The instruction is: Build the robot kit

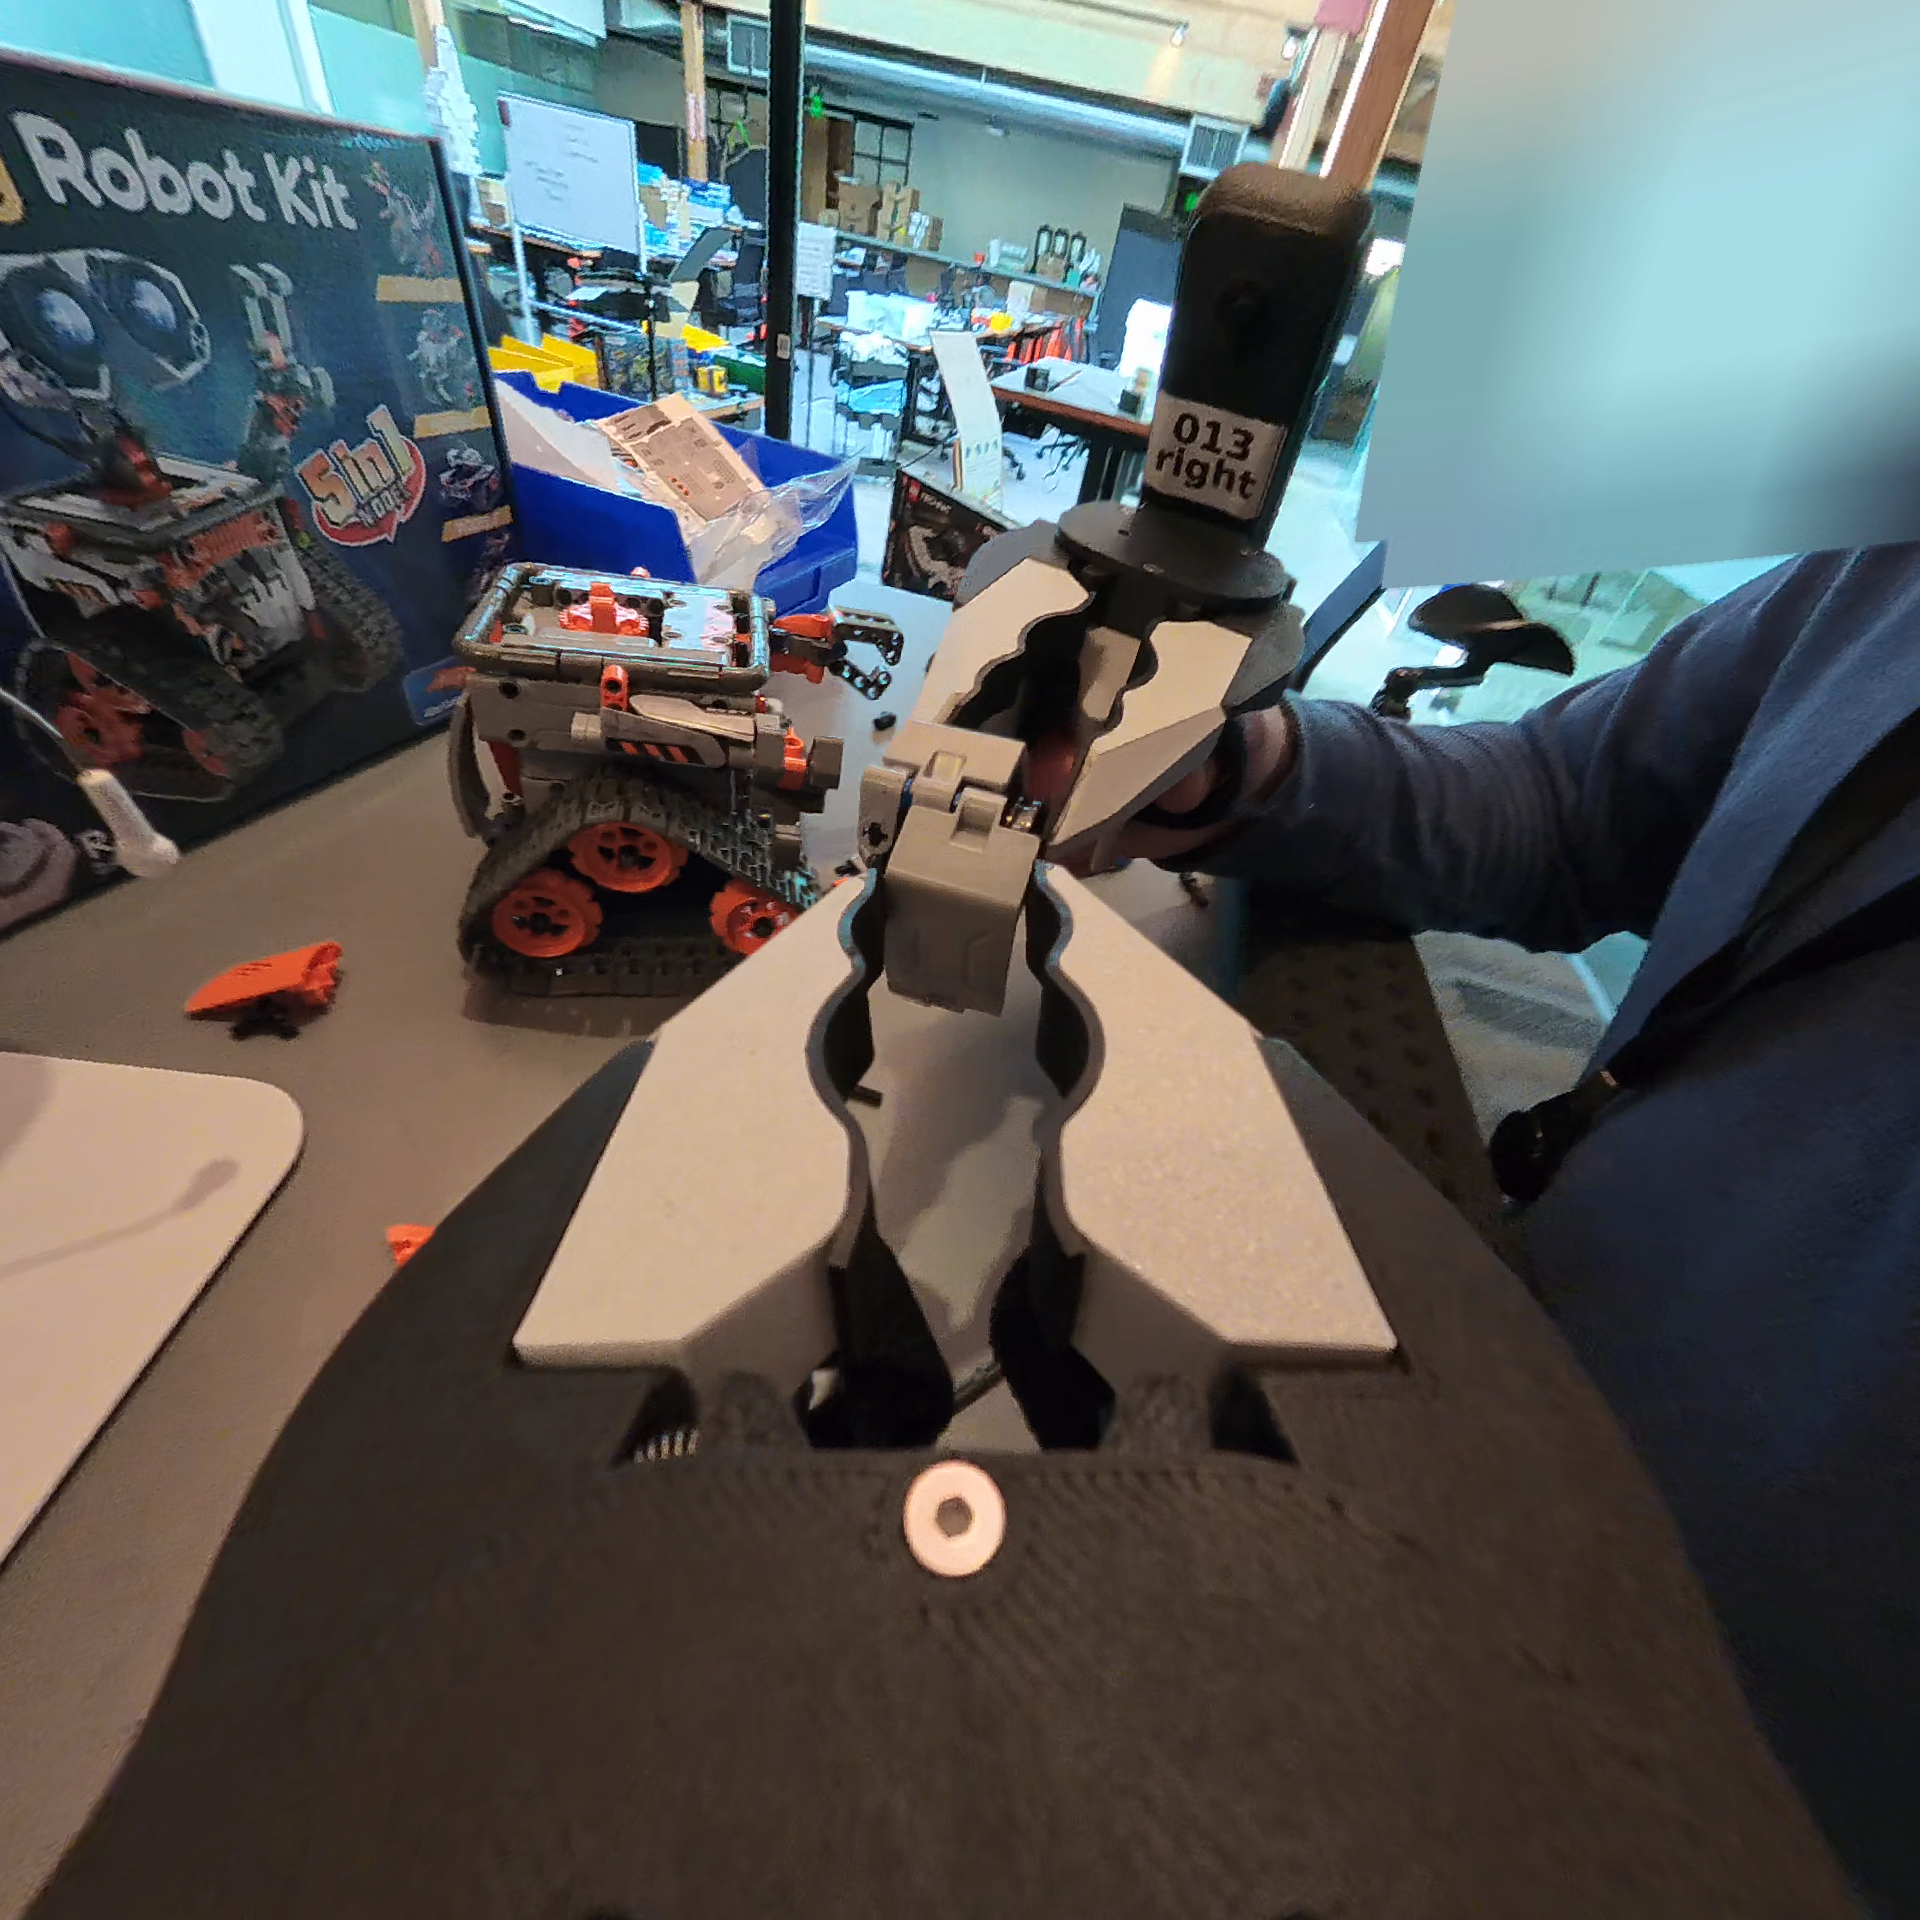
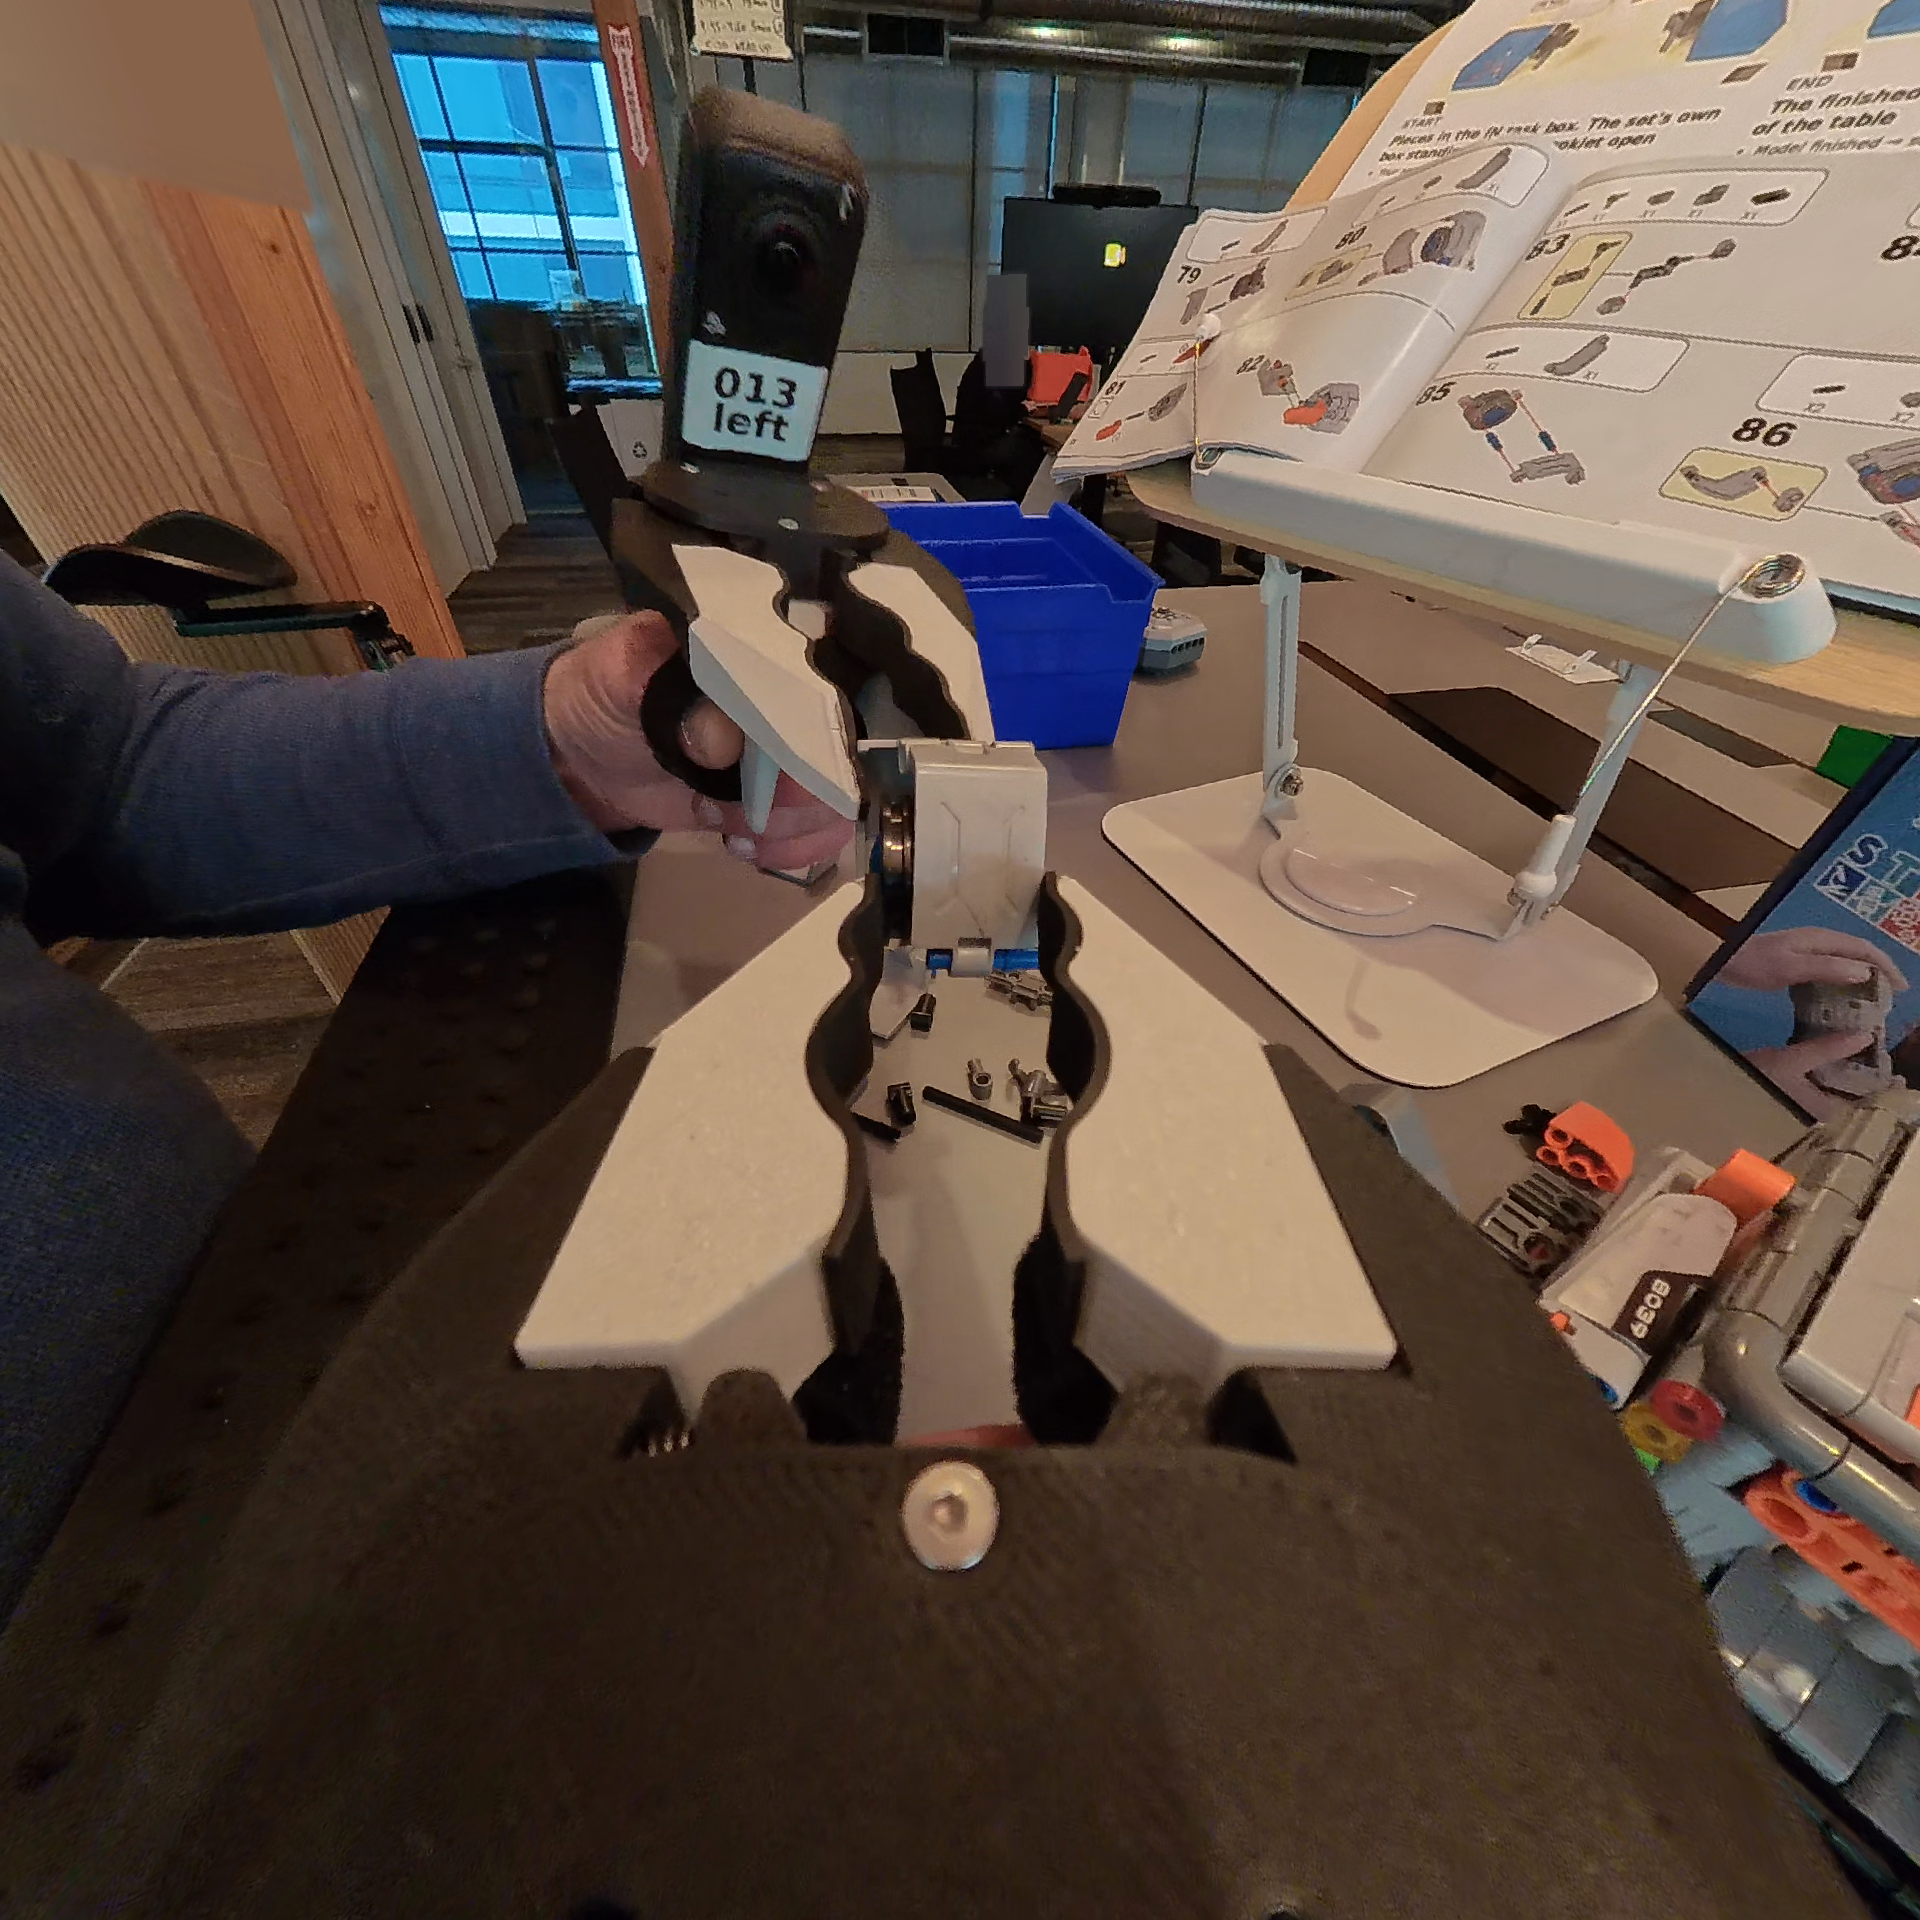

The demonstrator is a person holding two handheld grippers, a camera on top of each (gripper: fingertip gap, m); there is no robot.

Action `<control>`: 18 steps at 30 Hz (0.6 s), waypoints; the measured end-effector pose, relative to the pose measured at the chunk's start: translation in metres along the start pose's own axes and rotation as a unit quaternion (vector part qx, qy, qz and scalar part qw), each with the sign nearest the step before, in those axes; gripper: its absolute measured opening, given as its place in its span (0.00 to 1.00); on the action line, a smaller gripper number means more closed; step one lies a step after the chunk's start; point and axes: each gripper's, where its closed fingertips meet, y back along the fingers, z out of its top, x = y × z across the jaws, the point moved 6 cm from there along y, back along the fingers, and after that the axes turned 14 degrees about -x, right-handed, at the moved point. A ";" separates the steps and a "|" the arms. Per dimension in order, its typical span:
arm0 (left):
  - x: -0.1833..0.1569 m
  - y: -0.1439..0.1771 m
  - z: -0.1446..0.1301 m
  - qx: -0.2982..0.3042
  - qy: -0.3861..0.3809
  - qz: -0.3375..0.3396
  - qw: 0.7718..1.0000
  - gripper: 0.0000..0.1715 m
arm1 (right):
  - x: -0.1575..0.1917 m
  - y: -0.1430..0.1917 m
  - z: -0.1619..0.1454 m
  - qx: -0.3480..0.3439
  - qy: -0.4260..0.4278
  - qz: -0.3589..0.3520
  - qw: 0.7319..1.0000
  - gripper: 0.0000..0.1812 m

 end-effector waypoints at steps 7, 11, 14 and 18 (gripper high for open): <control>-0.004 0.000 0.008 0.041 -0.083 0.023 0.995 0.14 | 0.000 0.000 0.000 0.007 0.015 -0.005 1.000 0.14; -0.006 -0.002 0.008 0.056 -0.119 0.031 0.991 0.13 | -0.001 0.000 -0.001 0.009 0.013 -0.005 1.000 0.15; -0.008 -0.003 0.006 0.060 -0.133 0.030 0.989 0.13 | -0.001 0.001 0.002 -0.001 0.010 -0.005 1.000 0.15; -0.010 -0.006 0.000 0.081 -0.156 0.029 0.984 0.13 | -0.001 0.002 0.003 -0.008 0.004 -0.003 1.000 0.18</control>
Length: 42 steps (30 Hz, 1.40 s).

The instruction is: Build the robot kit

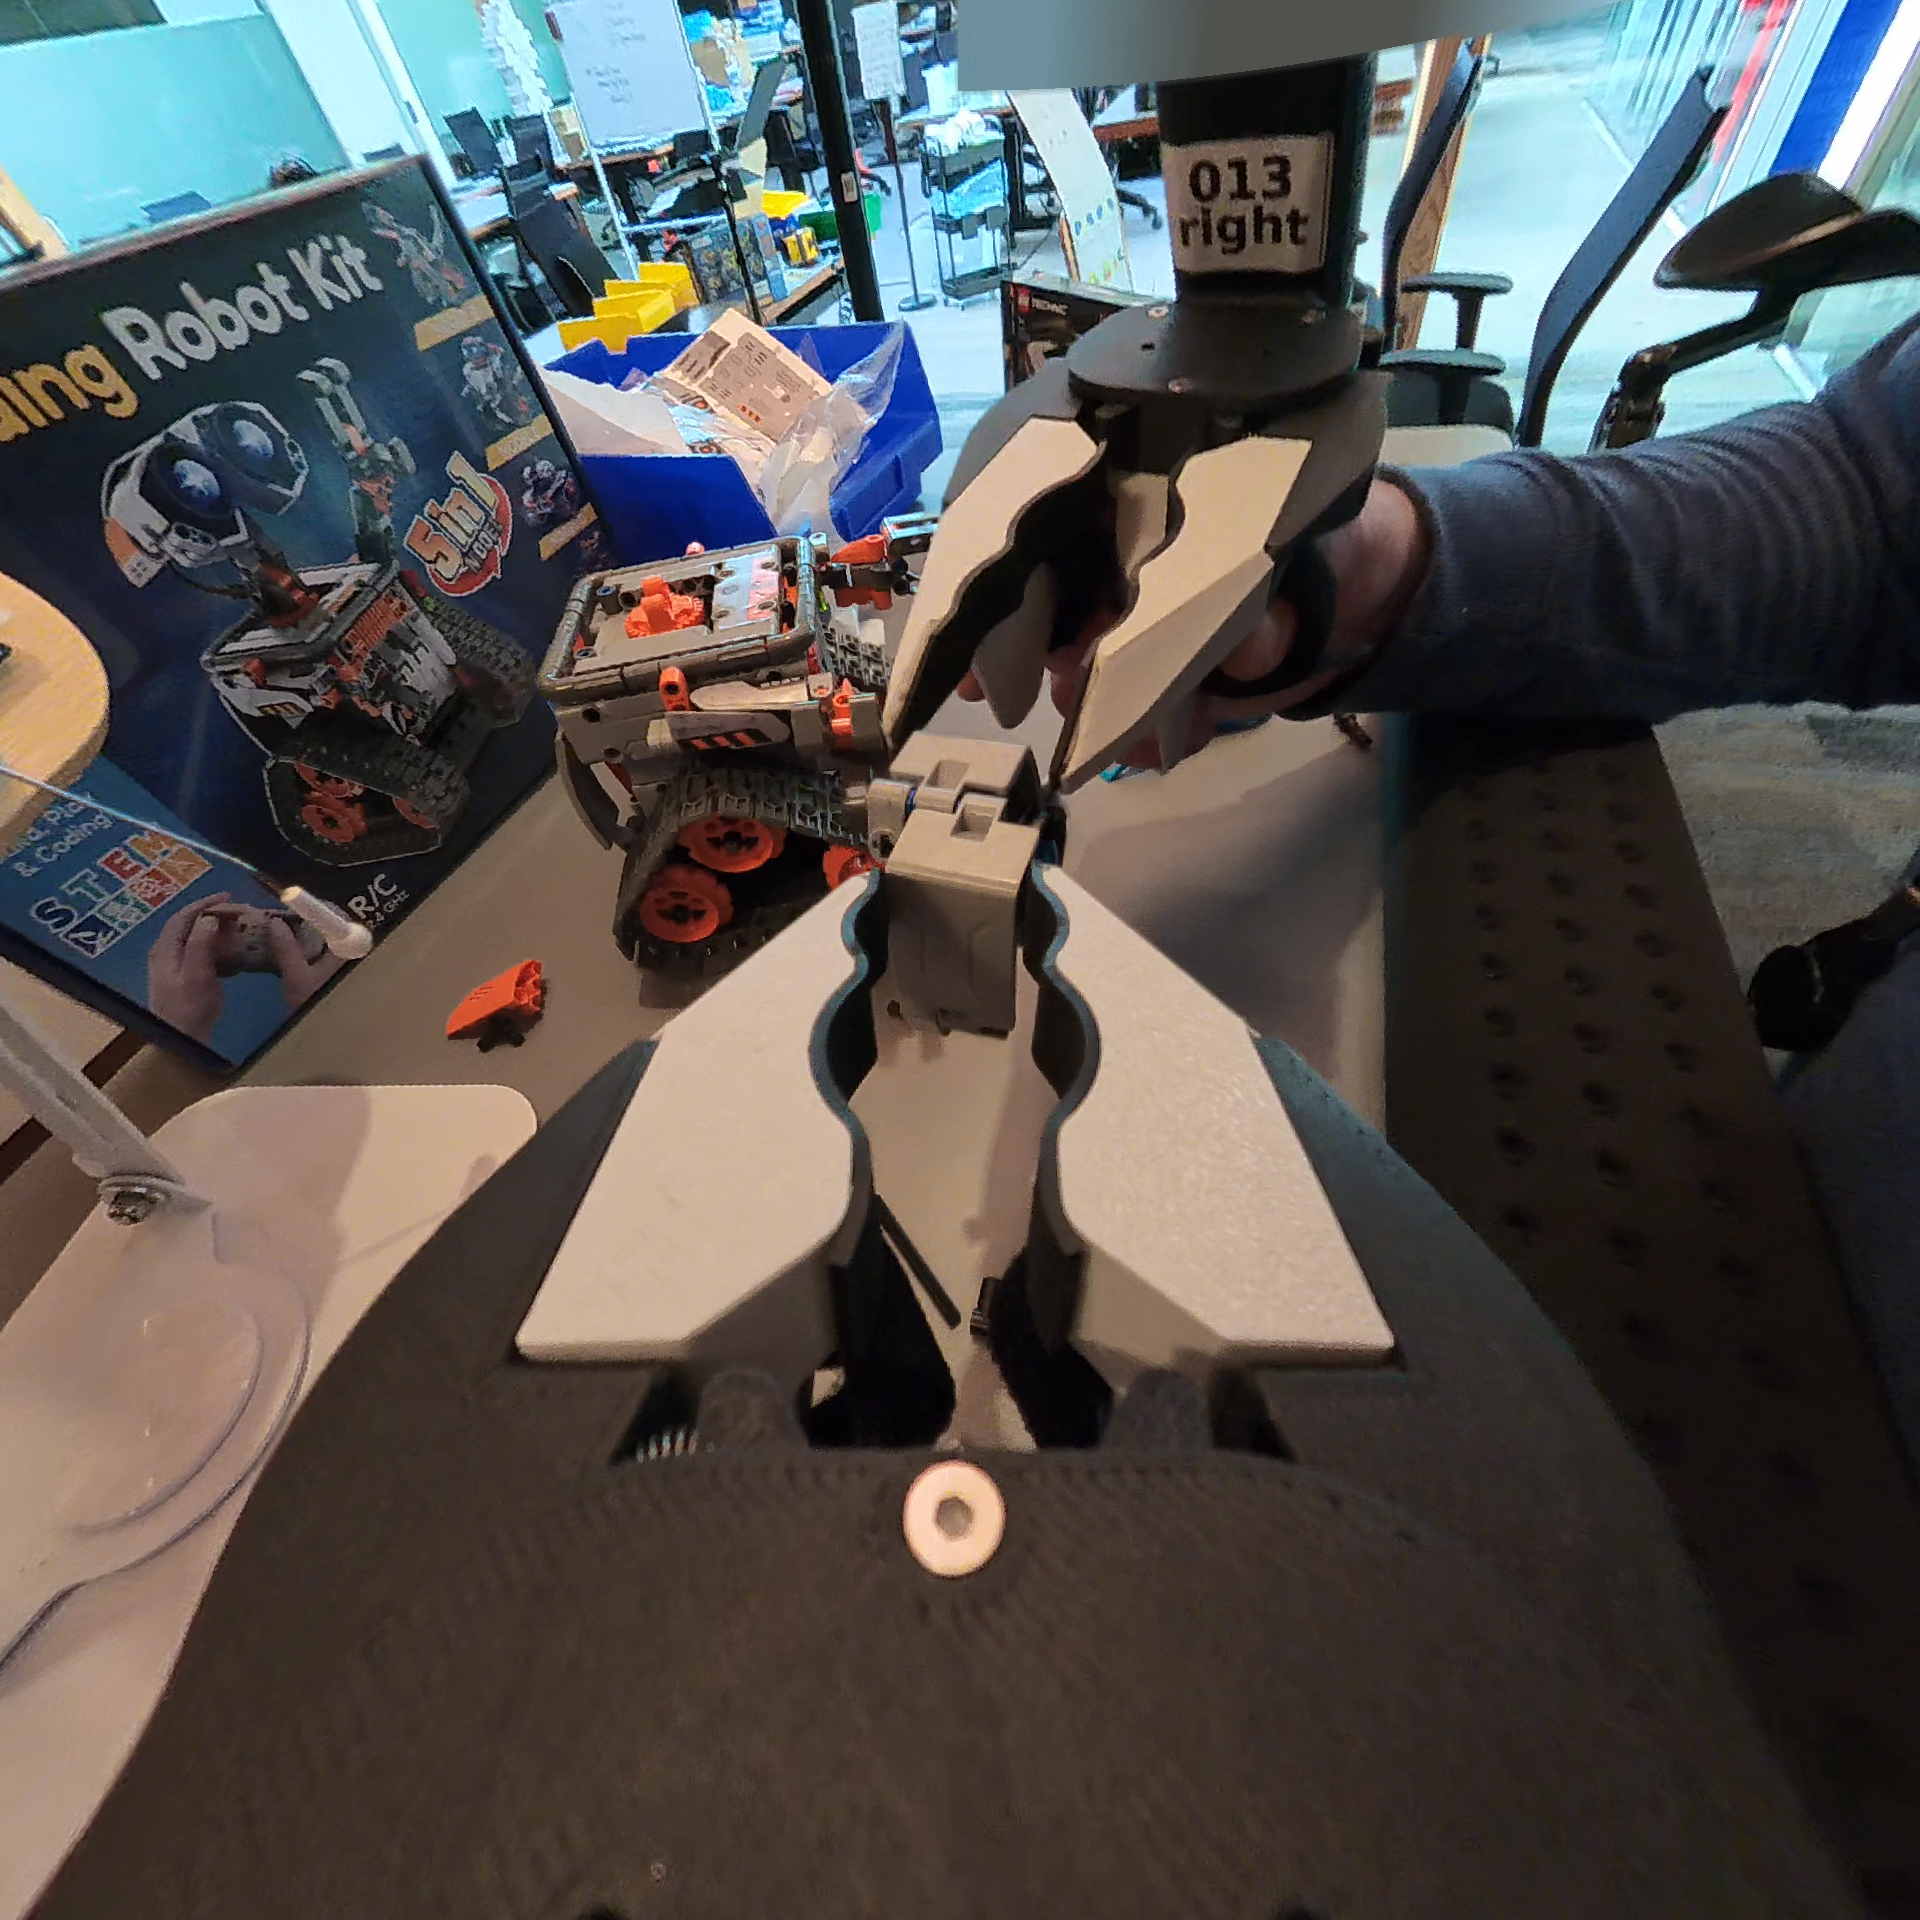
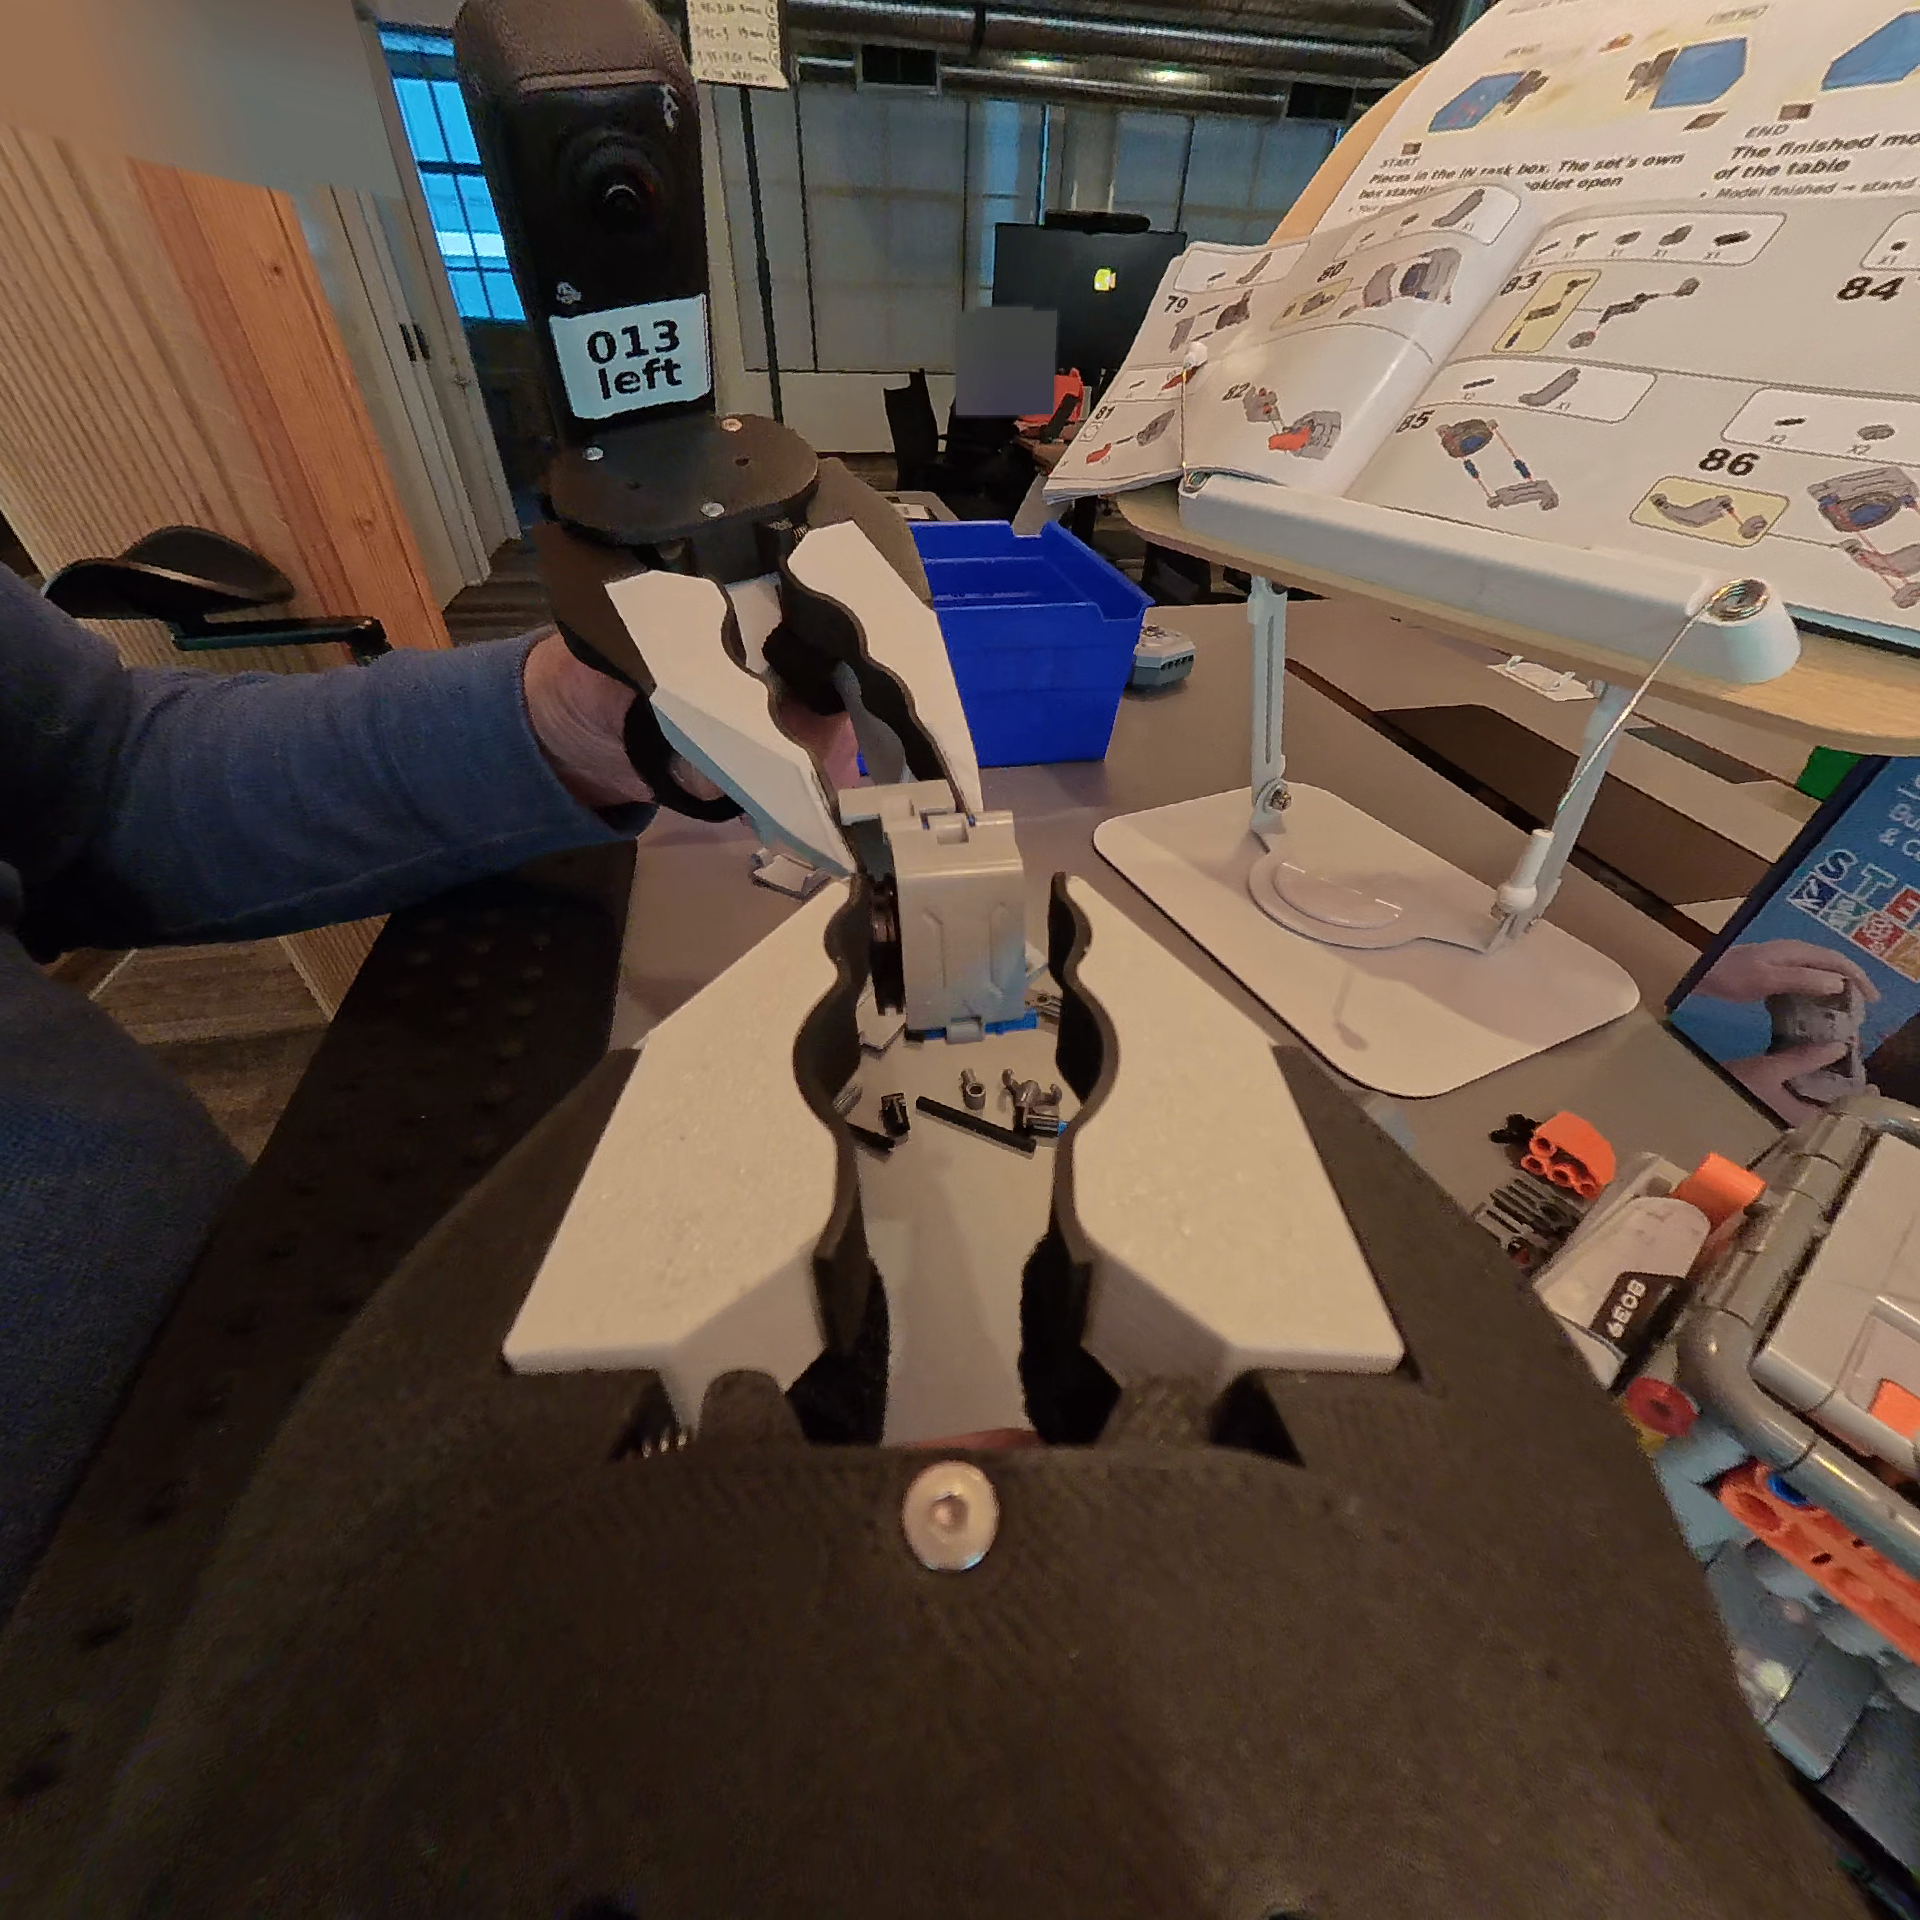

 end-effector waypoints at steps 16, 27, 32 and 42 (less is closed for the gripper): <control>-0.004 -0.004 -0.010 -0.005 -0.009 -0.011 1.000 0.13 | 0.001 -0.004 -0.011 0.024 0.010 0.007 1.000 0.13; -0.002 -0.004 -0.017 -0.002 -0.006 -0.013 1.000 0.13 | 0.000 -0.005 -0.018 0.035 0.012 0.007 0.999 0.13; -0.001 -0.004 -0.020 -0.002 -0.003 -0.014 1.000 0.13 | -0.001 -0.006 -0.020 0.039 0.014 0.006 0.999 0.12; -0.001 -0.003 -0.019 -0.005 -0.009 -0.014 1.000 0.13 | 0.000 -0.006 -0.019 0.041 0.030 0.001 0.999 0.13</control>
